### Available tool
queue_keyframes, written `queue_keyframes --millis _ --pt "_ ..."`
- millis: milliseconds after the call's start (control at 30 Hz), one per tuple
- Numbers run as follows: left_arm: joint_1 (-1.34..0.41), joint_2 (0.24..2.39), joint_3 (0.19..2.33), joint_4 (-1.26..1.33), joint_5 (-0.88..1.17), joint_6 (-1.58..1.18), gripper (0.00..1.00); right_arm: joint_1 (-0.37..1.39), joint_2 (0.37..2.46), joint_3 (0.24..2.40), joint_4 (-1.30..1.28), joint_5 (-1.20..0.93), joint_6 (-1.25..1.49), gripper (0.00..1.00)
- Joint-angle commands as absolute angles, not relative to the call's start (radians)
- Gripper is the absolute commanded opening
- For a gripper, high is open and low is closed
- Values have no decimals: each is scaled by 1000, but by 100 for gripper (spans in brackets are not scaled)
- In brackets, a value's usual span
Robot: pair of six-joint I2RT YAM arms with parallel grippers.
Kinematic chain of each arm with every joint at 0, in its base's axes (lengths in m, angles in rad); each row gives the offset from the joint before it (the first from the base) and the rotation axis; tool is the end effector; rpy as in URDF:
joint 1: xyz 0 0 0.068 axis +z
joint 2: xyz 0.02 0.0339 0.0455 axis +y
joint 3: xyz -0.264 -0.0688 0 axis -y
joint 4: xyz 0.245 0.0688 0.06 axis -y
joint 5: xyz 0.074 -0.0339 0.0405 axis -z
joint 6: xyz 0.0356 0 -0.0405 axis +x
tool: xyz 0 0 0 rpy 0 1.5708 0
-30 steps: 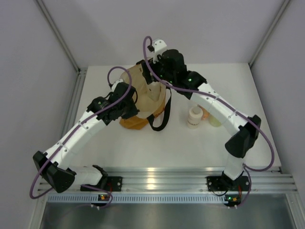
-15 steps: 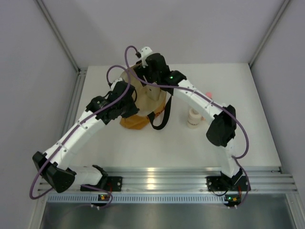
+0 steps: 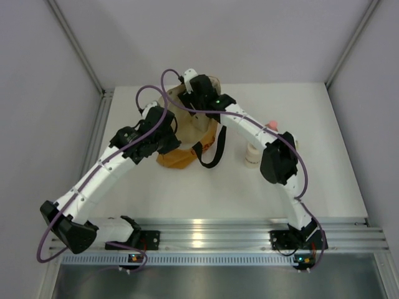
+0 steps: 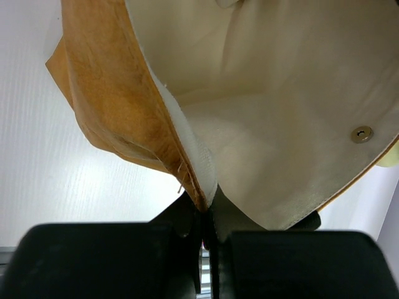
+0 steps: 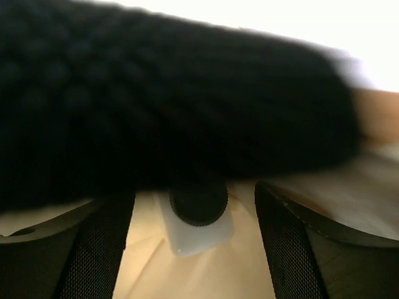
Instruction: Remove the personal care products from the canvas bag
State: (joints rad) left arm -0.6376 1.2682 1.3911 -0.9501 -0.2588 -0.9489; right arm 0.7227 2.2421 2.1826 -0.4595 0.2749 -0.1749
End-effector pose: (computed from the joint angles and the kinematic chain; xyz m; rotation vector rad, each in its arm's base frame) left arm 0.2067 -0.1418 0.3753 -0.4937 2.3586 -0.4490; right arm 0.4012 0.3409 0.3118 -0.7456 1.9298 0.0491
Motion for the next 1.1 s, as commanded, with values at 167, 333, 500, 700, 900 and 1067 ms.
queue_keyframes --millis 167,333,500,700,900,1067 --pt "-635 1220 1422 -919 -298 -928 0 698 2306 2226 -459 259 -215 76" --pt "-634 1218 1431 -919 -301 -925 0 695 2327 2218 -459 223 -196 76" --pt "-635 1213 1430 -916 -301 -927 0 669 2355 2223 -459 161 -146 70" --pt "-634 1207 1425 -917 -302 -931 0 643 2372 2226 -459 98 -106 49" --pt "-634 1201 1425 -917 -305 -934 0 643 2350 2229 -457 75 -92 22" --pt "-634 1200 1422 -917 -305 -939 0 647 2312 2232 -445 34 -72 0"
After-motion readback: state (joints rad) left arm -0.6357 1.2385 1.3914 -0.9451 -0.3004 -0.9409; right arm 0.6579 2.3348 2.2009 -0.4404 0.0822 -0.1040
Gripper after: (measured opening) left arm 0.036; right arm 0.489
